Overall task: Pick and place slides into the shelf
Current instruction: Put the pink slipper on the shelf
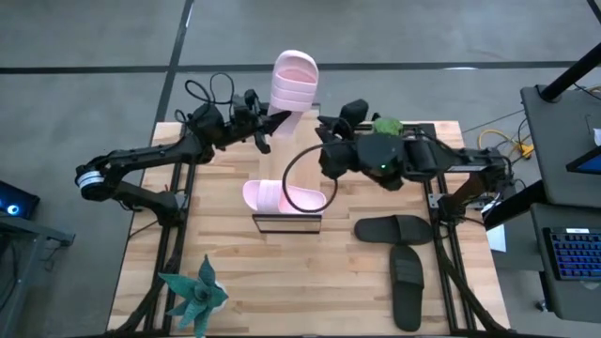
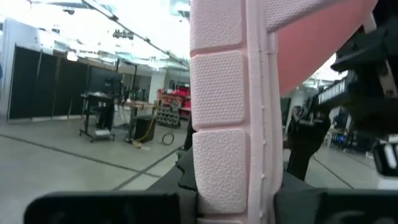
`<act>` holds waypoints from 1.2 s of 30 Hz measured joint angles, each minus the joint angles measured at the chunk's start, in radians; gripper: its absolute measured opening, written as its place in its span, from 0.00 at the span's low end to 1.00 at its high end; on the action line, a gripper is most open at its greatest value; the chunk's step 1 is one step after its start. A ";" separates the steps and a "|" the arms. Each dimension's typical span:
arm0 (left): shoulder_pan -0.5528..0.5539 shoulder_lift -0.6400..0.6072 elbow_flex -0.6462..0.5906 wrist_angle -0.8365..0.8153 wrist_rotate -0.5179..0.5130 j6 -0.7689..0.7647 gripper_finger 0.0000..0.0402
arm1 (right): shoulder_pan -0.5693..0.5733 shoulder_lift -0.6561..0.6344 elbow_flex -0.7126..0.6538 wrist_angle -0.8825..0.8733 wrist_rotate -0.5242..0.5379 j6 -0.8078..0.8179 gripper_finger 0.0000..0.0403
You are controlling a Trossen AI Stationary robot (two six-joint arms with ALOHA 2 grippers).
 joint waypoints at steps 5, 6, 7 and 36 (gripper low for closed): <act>0.000 0.000 0.000 0.032 0.008 -0.071 0.10 | 0.000 0.000 -0.062 0.138 0.001 -0.109 0.33; 0.000 0.000 0.000 0.039 0.011 -0.075 0.10 | 0.000 0.000 -0.071 0.166 -0.001 -0.126 0.33; 0.000 -0.001 0.000 0.042 0.015 -0.076 0.10 | 0.000 0.000 -0.079 0.195 -0.005 -0.142 0.33; -0.055 0.195 0.041 0.351 0.088 -0.274 0.10 | -0.040 0.002 -0.122 0.406 -0.042 -0.322 0.33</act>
